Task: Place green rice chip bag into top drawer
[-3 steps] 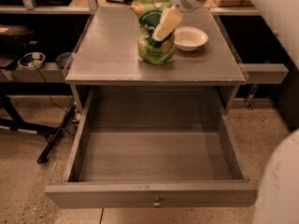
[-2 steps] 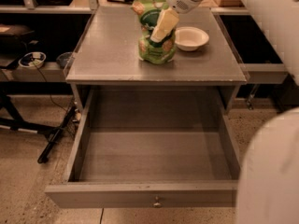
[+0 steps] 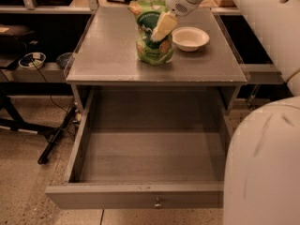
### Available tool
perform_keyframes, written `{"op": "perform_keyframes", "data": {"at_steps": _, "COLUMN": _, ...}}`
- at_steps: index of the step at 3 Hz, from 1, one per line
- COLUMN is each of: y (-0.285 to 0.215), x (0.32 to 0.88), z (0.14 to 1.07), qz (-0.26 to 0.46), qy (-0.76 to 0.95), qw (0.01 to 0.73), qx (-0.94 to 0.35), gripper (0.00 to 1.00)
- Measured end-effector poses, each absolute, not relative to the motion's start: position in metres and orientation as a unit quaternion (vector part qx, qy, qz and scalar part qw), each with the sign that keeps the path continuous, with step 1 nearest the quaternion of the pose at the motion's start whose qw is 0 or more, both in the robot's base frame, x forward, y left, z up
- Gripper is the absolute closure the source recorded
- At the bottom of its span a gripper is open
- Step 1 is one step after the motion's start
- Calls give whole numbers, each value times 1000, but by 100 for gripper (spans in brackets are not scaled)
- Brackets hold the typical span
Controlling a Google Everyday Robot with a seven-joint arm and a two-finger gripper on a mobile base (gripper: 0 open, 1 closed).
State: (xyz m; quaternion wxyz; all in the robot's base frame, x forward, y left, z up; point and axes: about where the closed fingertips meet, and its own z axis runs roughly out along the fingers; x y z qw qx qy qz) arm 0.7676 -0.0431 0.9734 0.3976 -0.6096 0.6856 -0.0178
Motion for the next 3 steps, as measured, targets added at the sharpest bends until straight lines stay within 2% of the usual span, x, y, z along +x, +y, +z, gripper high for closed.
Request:
{"op": "perform_keyframes", "data": {"at_steps": 2, "y": -43, "x": 768, "z": 973, "qz": -18, "qy": 686, "qw": 398, "qx": -610, "gripper": 71}}
{"op": "perform_keyframes", "data": {"at_steps": 3, "y": -43, "x": 768, "z": 973, "qz": -18, "qy": 686, "qw": 398, "qx": -610, "gripper": 100}}
